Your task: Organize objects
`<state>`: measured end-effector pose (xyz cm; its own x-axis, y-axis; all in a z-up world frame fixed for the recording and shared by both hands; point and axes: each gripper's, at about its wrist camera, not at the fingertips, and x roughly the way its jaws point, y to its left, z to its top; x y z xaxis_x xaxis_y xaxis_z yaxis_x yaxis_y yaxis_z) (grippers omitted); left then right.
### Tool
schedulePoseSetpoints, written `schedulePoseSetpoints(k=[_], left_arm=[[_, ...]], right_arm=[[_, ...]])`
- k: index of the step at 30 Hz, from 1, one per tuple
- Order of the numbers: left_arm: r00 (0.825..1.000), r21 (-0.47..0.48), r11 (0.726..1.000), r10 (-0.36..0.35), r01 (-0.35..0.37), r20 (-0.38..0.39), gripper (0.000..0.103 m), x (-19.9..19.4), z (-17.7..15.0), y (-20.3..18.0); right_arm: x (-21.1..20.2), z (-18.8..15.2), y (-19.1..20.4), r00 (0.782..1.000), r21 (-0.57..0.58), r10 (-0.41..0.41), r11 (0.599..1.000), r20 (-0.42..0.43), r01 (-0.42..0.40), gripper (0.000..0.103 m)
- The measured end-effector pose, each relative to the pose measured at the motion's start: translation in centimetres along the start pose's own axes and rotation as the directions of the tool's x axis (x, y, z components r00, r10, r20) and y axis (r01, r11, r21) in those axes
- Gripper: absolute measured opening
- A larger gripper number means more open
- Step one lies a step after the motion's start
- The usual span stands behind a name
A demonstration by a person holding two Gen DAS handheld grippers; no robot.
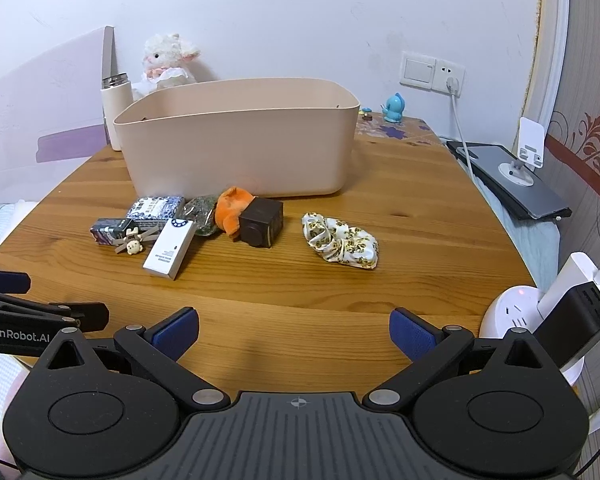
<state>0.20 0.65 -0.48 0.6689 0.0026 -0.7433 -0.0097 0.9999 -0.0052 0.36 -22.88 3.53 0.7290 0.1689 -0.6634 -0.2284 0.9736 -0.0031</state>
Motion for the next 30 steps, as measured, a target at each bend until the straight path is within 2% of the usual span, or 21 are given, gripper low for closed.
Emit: schedulePoseSetpoints(k=[30], left_arm=[[1.0, -0.001, 1.0, 0.0, 0.0, -0.007, 0.103, 0.02, 0.29, 0.12]], right_arm=[[0.67, 0.23, 0.32, 1.0, -0.007, 0.008, 1.0, -0.012, -0.008, 0.103]])
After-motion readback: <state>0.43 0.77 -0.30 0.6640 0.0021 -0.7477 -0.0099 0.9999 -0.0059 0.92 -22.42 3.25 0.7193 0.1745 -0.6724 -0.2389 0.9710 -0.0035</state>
